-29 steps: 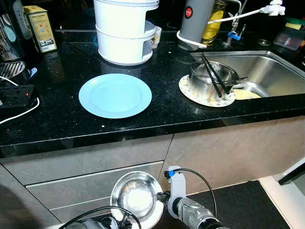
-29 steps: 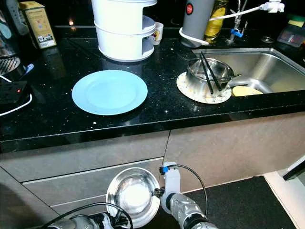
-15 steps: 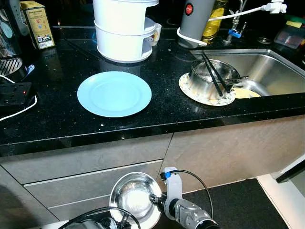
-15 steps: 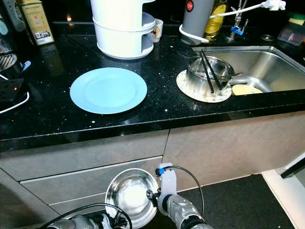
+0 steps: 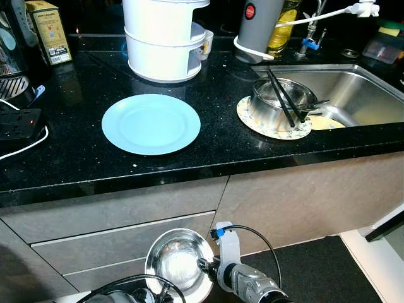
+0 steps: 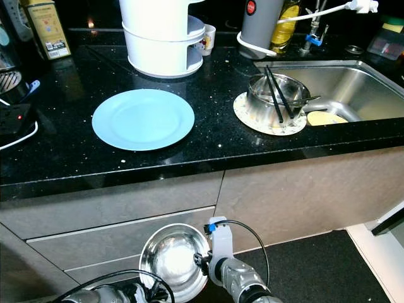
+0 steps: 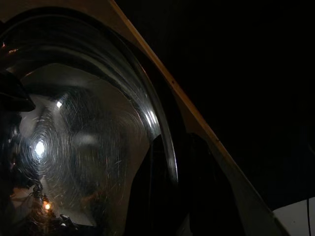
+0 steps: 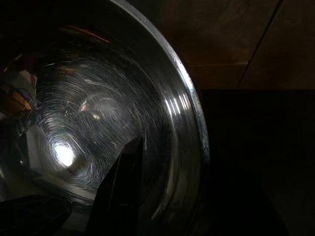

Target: Kitchen organization

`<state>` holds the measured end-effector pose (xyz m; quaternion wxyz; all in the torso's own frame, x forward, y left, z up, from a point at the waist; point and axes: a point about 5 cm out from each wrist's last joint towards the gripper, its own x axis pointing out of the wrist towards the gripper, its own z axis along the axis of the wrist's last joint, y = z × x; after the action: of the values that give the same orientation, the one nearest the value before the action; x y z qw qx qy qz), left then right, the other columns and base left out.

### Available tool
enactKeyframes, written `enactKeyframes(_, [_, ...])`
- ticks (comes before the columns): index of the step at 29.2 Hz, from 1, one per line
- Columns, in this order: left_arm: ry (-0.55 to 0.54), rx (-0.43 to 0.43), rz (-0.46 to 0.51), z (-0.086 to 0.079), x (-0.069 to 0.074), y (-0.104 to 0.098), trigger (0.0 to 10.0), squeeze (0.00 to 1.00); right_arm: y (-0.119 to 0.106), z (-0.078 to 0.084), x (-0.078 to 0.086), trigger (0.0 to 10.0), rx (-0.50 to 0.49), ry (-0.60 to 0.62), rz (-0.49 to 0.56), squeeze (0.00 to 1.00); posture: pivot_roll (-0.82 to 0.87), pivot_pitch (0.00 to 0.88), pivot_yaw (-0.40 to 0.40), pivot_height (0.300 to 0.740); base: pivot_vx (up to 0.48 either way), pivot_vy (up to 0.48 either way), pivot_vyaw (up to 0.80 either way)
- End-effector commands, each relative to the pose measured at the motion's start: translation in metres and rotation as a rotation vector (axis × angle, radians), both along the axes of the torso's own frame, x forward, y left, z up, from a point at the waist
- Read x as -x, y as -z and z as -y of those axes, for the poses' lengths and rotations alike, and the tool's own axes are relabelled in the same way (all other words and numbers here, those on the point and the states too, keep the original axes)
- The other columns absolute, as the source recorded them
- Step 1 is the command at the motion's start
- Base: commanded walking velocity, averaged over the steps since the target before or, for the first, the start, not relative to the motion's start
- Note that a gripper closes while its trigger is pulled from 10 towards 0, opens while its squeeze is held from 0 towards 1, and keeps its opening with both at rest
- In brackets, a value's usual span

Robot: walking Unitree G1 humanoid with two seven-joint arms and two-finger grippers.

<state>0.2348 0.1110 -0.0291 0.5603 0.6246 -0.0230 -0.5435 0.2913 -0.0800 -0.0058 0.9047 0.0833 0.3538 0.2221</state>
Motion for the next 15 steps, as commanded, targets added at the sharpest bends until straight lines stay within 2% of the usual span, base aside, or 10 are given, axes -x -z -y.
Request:
enactKeyframes(1, [0.11,0.11,0.023,0.031,0.002,-0.011,0.0,0.0,0.006,-0.025,0.013,10.0,-0.046,-0.089,-0.043,0.0,-0.02,0.207,-0.109,0.74,0.0,0.0,0.0])
enactKeyframes(8, [0.122,0.187,0.065,0.039,-0.001,-0.019,0.0,0.0,0.006,-0.023,0.013,10.0,-0.04,-0.08,-0.043,0.0,-0.02,0.207,-0.109,0.74,0.0,0.0,0.0])
enactKeyframes(15, [0.074,0.219,0.065,0.034,-0.009,-0.028,0.0,0.0,0.008,-0.018,0.013,10.0,-0.017,-0.065,-0.045,0.0,-0.02,0.206,-0.106,0.74,0.0,0.0,0.0])
